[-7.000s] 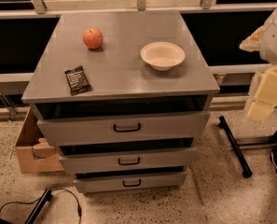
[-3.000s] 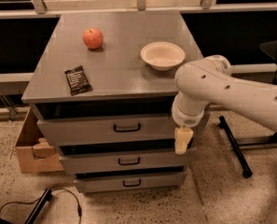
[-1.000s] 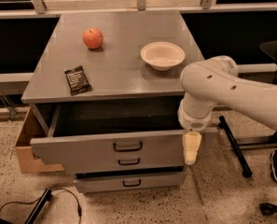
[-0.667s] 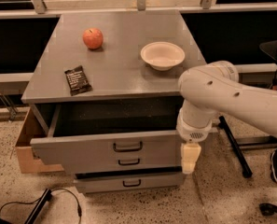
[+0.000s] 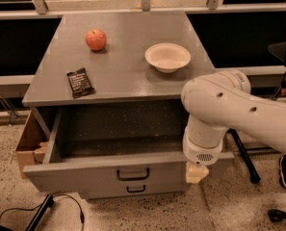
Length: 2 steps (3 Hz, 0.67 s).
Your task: Open top drawer
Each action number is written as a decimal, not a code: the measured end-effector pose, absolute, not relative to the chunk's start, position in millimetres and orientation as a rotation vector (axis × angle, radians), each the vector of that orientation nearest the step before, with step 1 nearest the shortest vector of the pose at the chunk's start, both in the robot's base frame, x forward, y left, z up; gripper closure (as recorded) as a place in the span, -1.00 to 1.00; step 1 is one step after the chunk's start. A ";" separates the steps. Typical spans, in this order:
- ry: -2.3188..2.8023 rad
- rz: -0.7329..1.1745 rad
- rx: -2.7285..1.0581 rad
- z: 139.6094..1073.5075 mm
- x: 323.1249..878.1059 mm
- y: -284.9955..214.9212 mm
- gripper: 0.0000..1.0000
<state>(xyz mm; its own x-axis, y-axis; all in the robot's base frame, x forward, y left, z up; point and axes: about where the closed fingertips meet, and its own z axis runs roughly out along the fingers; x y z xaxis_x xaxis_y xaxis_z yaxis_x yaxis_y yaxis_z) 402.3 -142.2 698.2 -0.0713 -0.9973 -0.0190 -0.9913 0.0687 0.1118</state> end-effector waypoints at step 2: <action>-2.250 -0.146 2.097 705.9 402.3 -142.2 -0.21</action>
Offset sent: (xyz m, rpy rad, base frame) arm 0.0000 0.0000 0.0073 0.0000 0.0000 0.0000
